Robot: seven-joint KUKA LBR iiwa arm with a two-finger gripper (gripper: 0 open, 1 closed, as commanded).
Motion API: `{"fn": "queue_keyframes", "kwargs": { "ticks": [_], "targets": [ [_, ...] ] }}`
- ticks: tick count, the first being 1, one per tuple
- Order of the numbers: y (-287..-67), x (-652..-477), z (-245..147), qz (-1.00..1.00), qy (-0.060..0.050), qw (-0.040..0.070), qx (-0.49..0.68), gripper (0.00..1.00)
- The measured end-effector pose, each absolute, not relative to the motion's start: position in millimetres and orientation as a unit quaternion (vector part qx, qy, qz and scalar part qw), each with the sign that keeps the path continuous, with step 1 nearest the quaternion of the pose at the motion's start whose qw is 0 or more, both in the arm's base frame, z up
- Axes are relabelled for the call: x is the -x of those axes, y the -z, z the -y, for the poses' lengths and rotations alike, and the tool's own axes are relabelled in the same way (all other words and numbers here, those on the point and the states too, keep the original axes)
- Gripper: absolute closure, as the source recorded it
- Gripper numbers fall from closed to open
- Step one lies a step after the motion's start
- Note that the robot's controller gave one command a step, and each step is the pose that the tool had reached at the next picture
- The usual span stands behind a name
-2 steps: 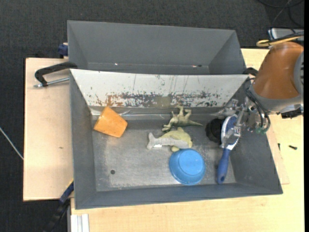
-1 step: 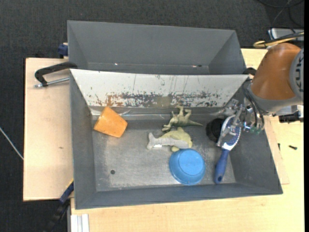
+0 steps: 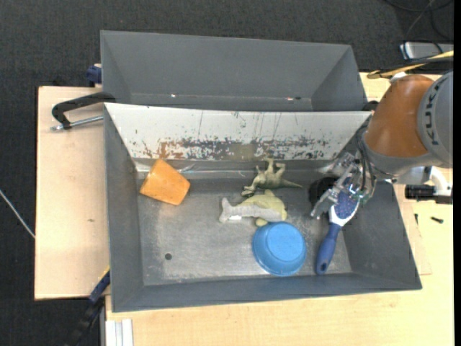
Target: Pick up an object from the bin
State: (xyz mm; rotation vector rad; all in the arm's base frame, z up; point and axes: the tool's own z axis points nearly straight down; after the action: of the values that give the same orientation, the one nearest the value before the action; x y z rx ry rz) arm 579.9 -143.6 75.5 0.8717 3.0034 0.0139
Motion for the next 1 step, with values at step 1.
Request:
{"fn": "queue_keyframes", "kwargs": {
  "ticks": [1],
  "targets": [
    [-76.6, -581.0, 143.1, -0.961, -0.005, 0.009, -0.278, 1.00]
  ]
}}
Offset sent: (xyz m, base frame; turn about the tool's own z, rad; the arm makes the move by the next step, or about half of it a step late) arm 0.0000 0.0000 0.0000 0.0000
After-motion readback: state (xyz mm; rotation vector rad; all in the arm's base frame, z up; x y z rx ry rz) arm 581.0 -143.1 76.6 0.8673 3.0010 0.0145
